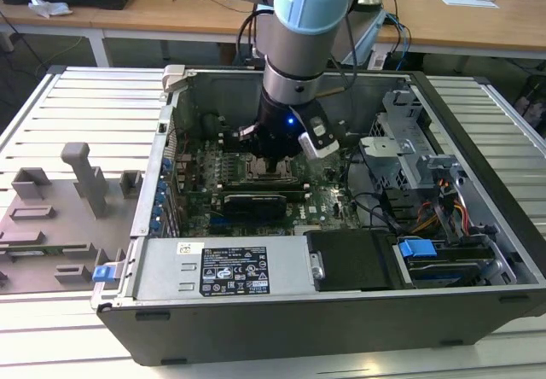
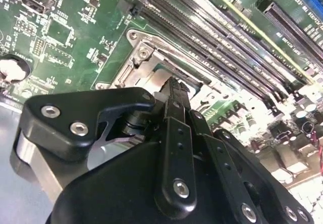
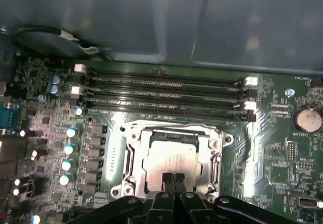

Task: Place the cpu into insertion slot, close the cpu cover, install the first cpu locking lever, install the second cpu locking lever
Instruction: 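Install the second cpu locking lever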

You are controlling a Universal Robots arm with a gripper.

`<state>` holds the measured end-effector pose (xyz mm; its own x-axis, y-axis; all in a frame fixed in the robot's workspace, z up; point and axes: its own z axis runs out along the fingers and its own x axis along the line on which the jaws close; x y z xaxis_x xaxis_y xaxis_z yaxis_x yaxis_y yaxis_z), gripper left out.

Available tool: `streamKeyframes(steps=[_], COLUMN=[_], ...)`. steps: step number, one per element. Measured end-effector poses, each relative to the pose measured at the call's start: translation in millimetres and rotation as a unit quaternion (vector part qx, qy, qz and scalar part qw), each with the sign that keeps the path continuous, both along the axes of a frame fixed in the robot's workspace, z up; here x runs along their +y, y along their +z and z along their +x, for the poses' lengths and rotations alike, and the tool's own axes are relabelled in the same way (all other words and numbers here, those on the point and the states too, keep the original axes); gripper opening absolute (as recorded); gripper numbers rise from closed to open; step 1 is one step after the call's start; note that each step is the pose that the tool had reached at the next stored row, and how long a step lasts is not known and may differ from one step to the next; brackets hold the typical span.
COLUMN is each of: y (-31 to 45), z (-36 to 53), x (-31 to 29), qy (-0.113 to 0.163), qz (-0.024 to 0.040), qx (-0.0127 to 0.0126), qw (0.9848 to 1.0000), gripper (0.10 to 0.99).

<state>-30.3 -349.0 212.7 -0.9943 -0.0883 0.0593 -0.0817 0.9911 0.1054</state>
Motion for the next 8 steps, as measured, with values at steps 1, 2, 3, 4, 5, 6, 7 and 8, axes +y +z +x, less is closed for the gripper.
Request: streamKeyframes(steps=[1,2,3,4,5,6,7,8], y=[1.5,5.4,10.8,14.8,23.3,27.4,31.9,38.2], z=[0.0,0.0,0.0,0.0,0.1,0.1,0.0,0.0], x=[1.5,2.9,3.6,3.9,4.0,4.0,4.0,4.0], qy=[0.0,0.0,0.0,0.0,0.0,0.0,0.0,0.0], qz=[-0.0099,-0.0179,-0.0225,-0.0237,-0.0243,-0.0244,-0.0244,-0.0244], qx=[0.0,0.0,0.0,0.0,0.0,0.0,0.0,0.0], qw=[1.0,0.9998,0.9997,0.9997,0.9997,0.9997,0.9997,0.9997], gripper=[0.106,0.106,0.106,0.106,0.106,0.106,0.106,0.106])
